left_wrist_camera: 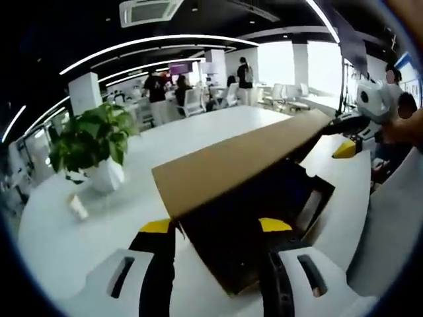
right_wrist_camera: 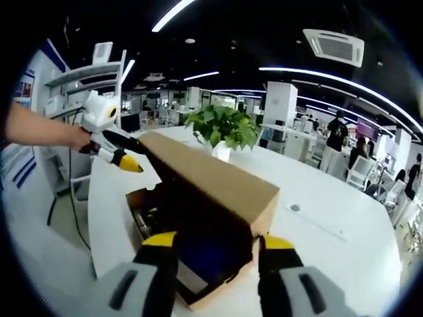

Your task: Operate the shoe box by opening the lid, removing the specified soft item, and placing it in the target area until the item is outside and the box remains undamaged.

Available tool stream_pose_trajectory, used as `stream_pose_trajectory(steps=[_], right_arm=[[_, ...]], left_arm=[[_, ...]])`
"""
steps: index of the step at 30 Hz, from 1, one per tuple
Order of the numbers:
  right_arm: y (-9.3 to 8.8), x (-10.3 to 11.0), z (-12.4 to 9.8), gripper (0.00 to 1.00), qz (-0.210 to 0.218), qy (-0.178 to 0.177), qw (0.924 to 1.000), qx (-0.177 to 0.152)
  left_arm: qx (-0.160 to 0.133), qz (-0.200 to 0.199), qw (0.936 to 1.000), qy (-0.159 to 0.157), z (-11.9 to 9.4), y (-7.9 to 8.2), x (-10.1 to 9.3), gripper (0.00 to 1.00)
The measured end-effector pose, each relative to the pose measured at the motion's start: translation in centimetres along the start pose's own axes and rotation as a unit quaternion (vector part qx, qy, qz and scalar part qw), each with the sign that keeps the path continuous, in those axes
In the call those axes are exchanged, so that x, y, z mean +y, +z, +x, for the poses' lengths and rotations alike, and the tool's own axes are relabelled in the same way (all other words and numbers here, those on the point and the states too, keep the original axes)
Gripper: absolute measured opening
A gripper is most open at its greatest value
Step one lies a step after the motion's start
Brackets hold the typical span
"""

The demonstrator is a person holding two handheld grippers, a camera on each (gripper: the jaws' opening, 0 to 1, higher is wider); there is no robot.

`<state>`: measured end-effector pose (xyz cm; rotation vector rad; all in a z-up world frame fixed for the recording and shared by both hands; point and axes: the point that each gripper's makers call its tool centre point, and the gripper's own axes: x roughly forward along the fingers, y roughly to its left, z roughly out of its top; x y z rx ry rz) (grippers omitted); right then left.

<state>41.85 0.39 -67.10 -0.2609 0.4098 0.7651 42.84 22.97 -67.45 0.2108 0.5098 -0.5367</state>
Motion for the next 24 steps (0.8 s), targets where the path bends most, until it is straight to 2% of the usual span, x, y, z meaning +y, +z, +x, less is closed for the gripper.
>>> stream_pose_trajectory(steps=[7,12,19,24], right_arm=[[0.7,-0.7,0.4,0.45,-0.002,-0.003,1.0000,-0.004],[1.0,-1.1,0.7,0.45,-0.005,-0.006,0.9999,-0.007],[1.6,-1.8,1.1,0.45,-0.009,-0.008,0.9999,-0.010],[1.9,-2.2,1.3,0.45,-0.010,-0.010,0.9998,-0.013]], left_arm=[[-0.009,0.002,0.9999,0.008,0.4,0.7,0.7,0.42],[-0.013,0.006,0.9995,0.028,0.7,1.1,2.0,0.33],[-0.024,-0.001,0.9981,0.057,1.2,1.7,4.3,0.13],[-0.031,-0.002,0.9972,0.068,1.6,2.3,4.9,0.09]])
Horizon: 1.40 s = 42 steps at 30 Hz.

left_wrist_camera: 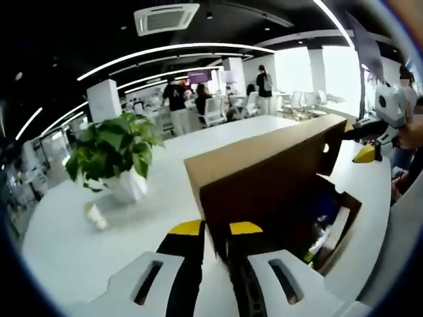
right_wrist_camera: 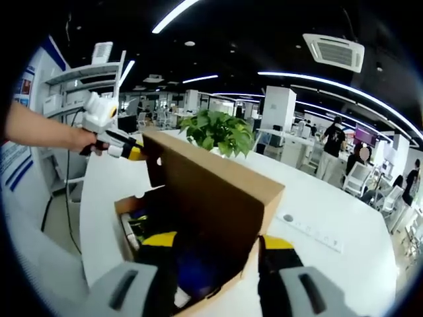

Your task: Operate the shoe box by opening the lid, removing the specified soft item, and placing it in the target area until the item is outside and the box remains undamaged.

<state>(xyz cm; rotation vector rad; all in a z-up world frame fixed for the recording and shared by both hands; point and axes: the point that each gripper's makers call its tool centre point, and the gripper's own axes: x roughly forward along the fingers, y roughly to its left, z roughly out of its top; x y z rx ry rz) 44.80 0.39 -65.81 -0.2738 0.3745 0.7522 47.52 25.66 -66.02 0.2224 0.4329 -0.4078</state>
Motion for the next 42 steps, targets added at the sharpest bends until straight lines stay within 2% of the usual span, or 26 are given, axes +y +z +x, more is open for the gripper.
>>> stream_pose_trajectory(steps=[4,6,13,19,25,30,38,42], right_arm=[[0.3,-0.6,0.5,0.45,-0.001,-0.001,1.0000,0.001],[0.4,-1.0,0.6,0.44,-0.001,-0.001,1.0000,0.001],[0.6,-1.6,1.1,0.43,-0.003,-0.005,1.0000,-0.002],[0.6,-3.2,1.4,0.32,0.014,-0.015,0.9998,-0.003],[-1.1,-3.6,1.8,0.31,0.018,-0.020,0.9995,0.017],[-3.2,-3.9,2.5,0.28,0.025,-0.028,0.9987,0.036],[-6.4,-4.0,4.5,0.16,0.043,-0.035,0.9961,0.068],[-7.2,-4.2,5.1,0.09,0.042,-0.038,0.9953,0.079]], left_arm=[[-0.007,0.000,0.9999,0.013,0.4,0.3,0.9,0.02],[-0.015,-0.012,0.9998,0.009,0.7,0.5,1.2,0.01],[-0.026,-0.009,0.9995,0.014,1.0,0.8,1.2,0.01],[-0.036,-0.022,0.9990,0.013,1.5,1.2,1.7,0.00],[-0.039,-0.028,0.9988,0.010,1.9,1.4,2.2,0.00],[-0.039,-0.030,0.9988,0.007,2.1,1.4,2.3,0.00],[-0.044,-0.039,0.9982,0.007,2.4,1.6,2.6,0.00],[-0.047,-0.041,0.9980,0.008,2.8,1.8,2.7,0.00]])
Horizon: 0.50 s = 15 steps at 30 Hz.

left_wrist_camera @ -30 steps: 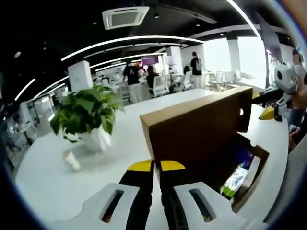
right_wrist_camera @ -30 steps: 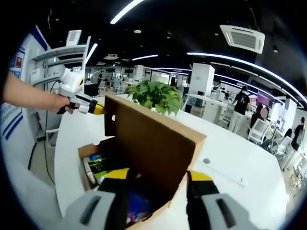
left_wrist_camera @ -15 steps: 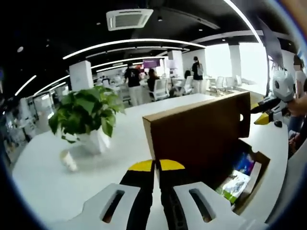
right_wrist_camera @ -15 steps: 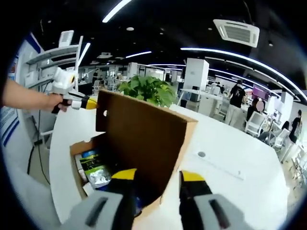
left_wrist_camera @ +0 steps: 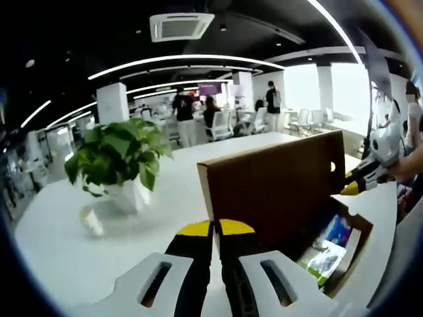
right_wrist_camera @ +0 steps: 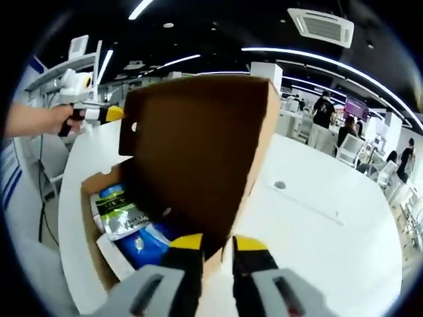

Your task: Operate the shoe box by opening the lid, removing the specified soft item, and placing it in the target area until the item is outside and the box remains undamaged.

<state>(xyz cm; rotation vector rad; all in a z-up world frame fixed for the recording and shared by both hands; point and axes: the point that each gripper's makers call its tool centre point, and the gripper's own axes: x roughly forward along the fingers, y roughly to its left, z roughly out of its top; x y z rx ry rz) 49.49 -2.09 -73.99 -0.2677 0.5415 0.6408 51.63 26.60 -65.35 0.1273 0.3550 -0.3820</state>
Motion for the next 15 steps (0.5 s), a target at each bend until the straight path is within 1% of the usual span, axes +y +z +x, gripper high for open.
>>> stream_pose_trajectory(steps=[4,8,15], right_arm=[[-0.2,-0.5,0.5,0.03,0.002,-0.007,1.0000,0.006],[-0.3,-0.7,0.5,0.00,0.003,-0.011,0.9999,0.009],[-0.4,-1.1,0.7,0.00,0.008,-0.012,0.9999,0.007]], left_arm=[[-0.002,-0.004,1.0000,-0.001,0.5,0.2,0.2,0.00],[-0.003,-0.005,1.0000,-0.001,1.0,0.3,0.3,0.00],[-0.003,-0.006,1.0000,-0.002,1.3,0.4,0.2,0.00]])
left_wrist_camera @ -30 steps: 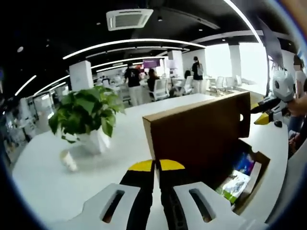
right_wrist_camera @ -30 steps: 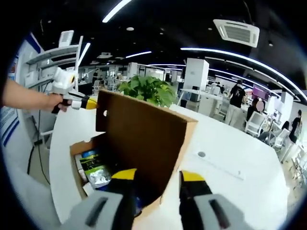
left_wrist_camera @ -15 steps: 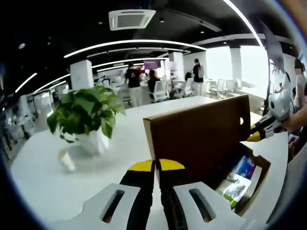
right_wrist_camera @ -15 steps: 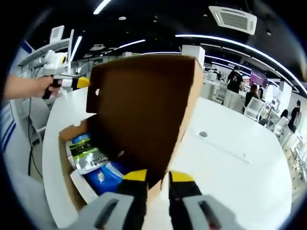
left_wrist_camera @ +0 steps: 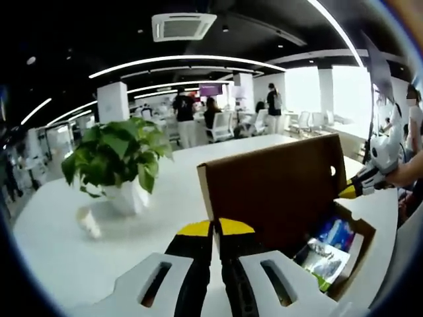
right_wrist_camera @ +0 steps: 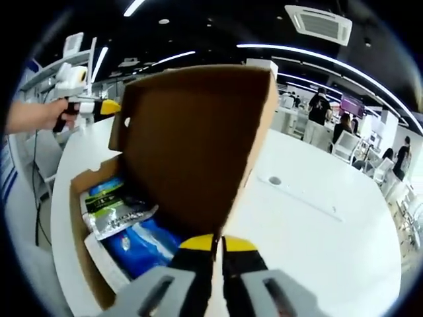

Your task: Operate the shoe box by opening the lid, removing the specified soft item, and placing it in the target area until the item is outside and the box remains undamaged.

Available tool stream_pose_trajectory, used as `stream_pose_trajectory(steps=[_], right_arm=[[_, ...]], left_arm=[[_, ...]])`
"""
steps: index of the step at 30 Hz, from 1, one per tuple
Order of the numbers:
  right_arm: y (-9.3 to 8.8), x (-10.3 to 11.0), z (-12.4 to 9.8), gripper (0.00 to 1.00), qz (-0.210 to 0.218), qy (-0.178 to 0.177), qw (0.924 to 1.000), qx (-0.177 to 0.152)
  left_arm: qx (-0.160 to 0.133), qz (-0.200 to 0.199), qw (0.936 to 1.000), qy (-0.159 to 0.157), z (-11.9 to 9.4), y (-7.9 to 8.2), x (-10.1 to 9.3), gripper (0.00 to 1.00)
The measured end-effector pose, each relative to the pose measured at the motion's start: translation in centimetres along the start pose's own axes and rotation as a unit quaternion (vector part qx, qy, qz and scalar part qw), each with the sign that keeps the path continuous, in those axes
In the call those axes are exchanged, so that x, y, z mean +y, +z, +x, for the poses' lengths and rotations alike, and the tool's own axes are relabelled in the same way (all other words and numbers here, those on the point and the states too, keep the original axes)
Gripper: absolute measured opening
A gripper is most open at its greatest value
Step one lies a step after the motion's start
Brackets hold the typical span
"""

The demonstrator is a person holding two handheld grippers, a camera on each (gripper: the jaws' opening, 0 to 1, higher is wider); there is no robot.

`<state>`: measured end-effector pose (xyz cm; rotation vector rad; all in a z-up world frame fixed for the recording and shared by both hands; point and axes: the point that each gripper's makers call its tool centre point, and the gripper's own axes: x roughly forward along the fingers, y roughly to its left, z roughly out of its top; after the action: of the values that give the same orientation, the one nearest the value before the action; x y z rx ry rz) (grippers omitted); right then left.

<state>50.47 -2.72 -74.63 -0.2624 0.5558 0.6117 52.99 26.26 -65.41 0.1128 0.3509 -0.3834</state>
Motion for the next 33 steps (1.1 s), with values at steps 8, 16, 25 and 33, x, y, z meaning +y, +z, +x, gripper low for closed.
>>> stream_pose_trajectory(steps=[8,16,25,33], right_arm=[[-0.03,-0.08,0.09,0.00,0.008,0.003,1.0000,-0.002],[-0.04,-0.11,0.22,0.00,-0.005,0.000,1.0000,-0.002],[-0.03,-0.15,0.24,0.00,-0.004,-0.001,1.0000,-0.004],[-0.02,-0.19,0.25,0.00,-0.004,-0.001,1.0000,-0.006]], left_arm=[[0.003,0.007,1.0000,0.003,0.38,-0.02,0.05,0.01],[0.006,0.003,0.9999,0.008,0.78,-0.14,0.53,0.01],[0.006,0.004,0.9999,0.009,0.67,-0.15,0.32,0.02],[0.009,0.001,0.9999,0.011,0.05,-0.66,0.19,0.05]])
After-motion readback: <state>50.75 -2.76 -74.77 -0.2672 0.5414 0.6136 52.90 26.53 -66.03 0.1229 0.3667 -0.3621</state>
